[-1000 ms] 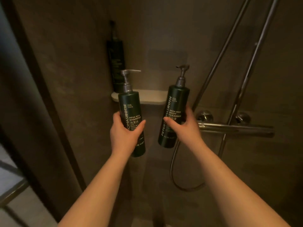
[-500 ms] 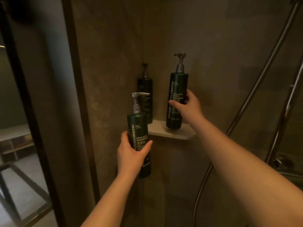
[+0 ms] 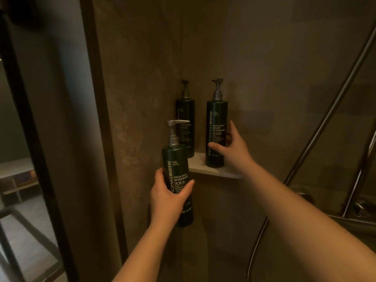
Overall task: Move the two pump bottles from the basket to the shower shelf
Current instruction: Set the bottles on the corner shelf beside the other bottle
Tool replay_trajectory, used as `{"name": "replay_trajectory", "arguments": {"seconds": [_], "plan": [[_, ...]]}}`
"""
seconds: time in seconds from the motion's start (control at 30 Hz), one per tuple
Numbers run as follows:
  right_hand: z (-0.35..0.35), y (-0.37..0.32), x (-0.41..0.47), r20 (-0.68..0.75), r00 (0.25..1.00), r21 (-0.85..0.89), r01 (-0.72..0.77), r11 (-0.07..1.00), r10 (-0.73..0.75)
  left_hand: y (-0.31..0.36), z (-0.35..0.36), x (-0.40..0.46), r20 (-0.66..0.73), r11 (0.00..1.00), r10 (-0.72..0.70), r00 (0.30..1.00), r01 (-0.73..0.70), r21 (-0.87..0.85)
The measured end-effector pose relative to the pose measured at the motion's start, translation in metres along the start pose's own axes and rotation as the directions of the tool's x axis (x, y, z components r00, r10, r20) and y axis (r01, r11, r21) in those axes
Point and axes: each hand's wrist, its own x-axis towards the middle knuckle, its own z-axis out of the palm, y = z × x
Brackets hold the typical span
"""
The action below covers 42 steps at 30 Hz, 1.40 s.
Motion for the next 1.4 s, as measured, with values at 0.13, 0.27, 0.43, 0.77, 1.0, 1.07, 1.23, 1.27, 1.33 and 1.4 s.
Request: {"name": "replay_trajectory", "arguments": {"seconds": [0.13,0.27,0.43,0.77,1.0,1.07,1.23,1.27,1.33,1.4], "plan": [[-0.006,0.02,-0.007,0.042,0.997,-0.223,-0.049,0.974,0.06,-0.007,-0.002,0.004,0.013,1.0,-0.012,1.0,0.012,-0.005],[0.003,0.021,0.001,0.056,0.995,-0.293,-0.063,0.954,0.082,-0.011,-0.006,0.005,0.024,1.0,0.0,1.0,0.0,0.009],[0.025,0.02,0.018,0.025,0.995,-0.322,-0.081,0.943,0.094,-0.012,-0.011,0.008,0.029,1.0,-0.002,1.0,0.002,0.005],[0.048,0.027,0.04,-0.014,0.993,-0.315,-0.117,0.942,0.119,-0.01,-0.008,0.01,0.063,0.999,0.013,0.998,-0.011,-0.035],[0.018,0.006,-0.007,-0.051,0.998,-0.349,0.01,0.937,-0.029,0.009,-0.007,0.022,0.161,0.994,0.041,0.986,-0.024,-0.108],[0.002,0.004,-0.045,0.127,0.992,-0.235,0.039,0.971,-0.009,0.022,-0.003,0.032,0.206,0.991,0.057,0.977,-0.031,-0.127],[0.0,0.004,-0.092,0.353,0.935,-0.043,-0.026,0.999,0.039,0.055,0.026,0.06,0.294,0.978,0.156,0.943,-0.105,-0.183],[0.001,0.002,-0.092,0.318,0.948,-0.021,-0.022,1.0,0.027,0.06,0.033,0.064,0.302,0.973,0.178,0.937,-0.121,-0.196],[-0.001,-0.004,-0.089,0.248,0.969,0.004,-0.012,1.0,0.011,0.067,0.048,0.072,0.316,0.964,0.204,0.927,-0.134,-0.229],[-0.008,-0.007,-0.083,0.199,0.98,0.034,-0.013,0.999,0.006,0.073,0.058,0.079,0.354,0.963,0.202,0.913,-0.12,-0.24]]}}
